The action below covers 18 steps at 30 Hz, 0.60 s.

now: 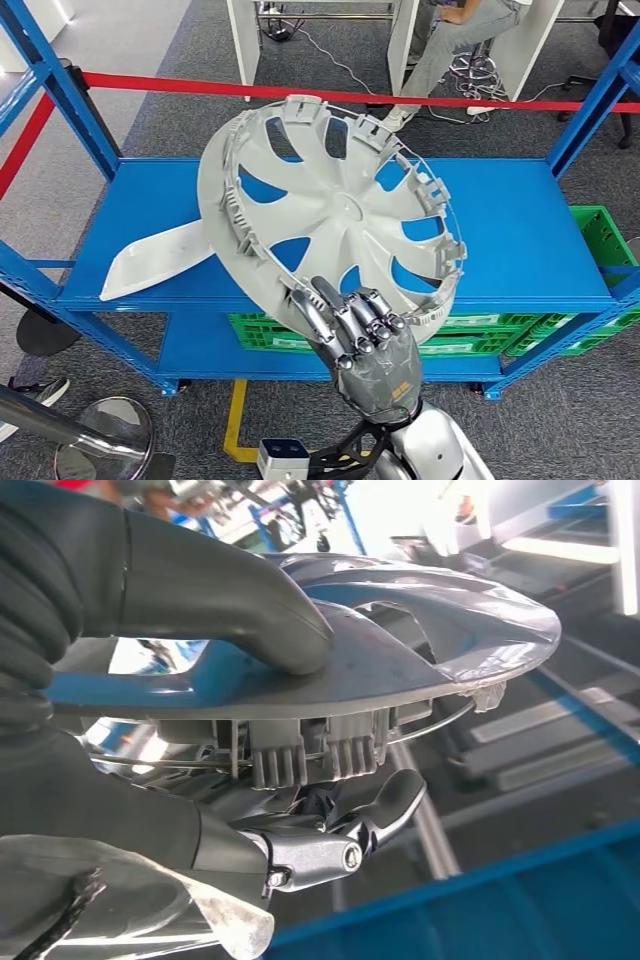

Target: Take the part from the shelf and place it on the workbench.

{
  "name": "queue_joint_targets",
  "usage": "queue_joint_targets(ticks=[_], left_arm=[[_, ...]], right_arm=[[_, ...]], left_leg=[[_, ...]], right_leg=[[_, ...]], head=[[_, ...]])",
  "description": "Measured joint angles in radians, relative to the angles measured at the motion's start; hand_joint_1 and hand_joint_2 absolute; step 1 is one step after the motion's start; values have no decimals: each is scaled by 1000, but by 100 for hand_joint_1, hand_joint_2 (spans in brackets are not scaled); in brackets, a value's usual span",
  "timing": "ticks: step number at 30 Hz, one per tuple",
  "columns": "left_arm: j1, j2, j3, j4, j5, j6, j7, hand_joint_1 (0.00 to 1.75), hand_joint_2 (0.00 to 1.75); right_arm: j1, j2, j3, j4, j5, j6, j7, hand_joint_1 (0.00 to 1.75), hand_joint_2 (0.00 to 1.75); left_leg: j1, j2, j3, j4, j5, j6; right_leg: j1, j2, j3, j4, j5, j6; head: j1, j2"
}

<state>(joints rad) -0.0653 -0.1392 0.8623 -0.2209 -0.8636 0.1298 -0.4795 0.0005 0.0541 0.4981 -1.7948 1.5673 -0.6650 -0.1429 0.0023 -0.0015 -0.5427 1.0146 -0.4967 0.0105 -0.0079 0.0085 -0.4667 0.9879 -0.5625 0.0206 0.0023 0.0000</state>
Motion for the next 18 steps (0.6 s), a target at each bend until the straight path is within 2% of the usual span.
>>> queue_joint_targets(ticks=[3, 9, 12, 14, 15, 16, 18], left_arm=[[0, 0, 10, 0, 4, 4, -12, 0, 175], [0, 1, 13, 0, 4, 1, -22, 0, 175], [1, 2, 14, 0, -4, -13, -37, 0, 175], [2, 2, 14, 0, -9, -14, -42, 0, 175], [2, 3, 14, 0, -11, -14, -43, 0, 175], [3, 3, 14, 0, -13, -12, -43, 0, 175], [5, 4, 14, 0, -16, -11, -43, 0, 175]], right_arm=[[-1, 0, 25, 0, -11, 0, 49, 175, 175], [-2, 0, 52, 0, -27, 0, 56, 175, 175], [1, 0, 54, 0, -69, 0, 28, 175, 175], [7, 0, 51, -2, -96, 0, -7, 175, 175], [10, 0, 50, -3, -105, 0, -27, 175, 175], [14, 0, 49, -4, -111, 0, -45, 175, 175], [24, 0, 42, -5, -119, 0, -77, 175, 175]], left_leg=[[-1, 0, 0, 0, 0, 0], [-5, 0, -1, 3, -3, 4], [-8, 0, -2, 3, -1, 11], [-3, 4, 1, -9, 8, 21], [-1, 6, 1, -15, 12, 25], [2, 9, 2, -20, 15, 28], [2, 11, -1, -20, 16, 29]], right_leg=[[-1, 0, 0, 0, 0, 0], [-5, 0, -1, -1, 1, 2], [-8, 1, 0, -4, 6, 11], [-8, 0, -8, 4, -4, 17], [-8, 0, -22, 31, -23, 19], [-7, -1, -47, 80, -51, 20], [-8, -2, -117, 222, -108, 24]], head=[[0, 0], [0, 0], [0, 0], [0, 0], [2, 0], [3, 0], [5, 0]])
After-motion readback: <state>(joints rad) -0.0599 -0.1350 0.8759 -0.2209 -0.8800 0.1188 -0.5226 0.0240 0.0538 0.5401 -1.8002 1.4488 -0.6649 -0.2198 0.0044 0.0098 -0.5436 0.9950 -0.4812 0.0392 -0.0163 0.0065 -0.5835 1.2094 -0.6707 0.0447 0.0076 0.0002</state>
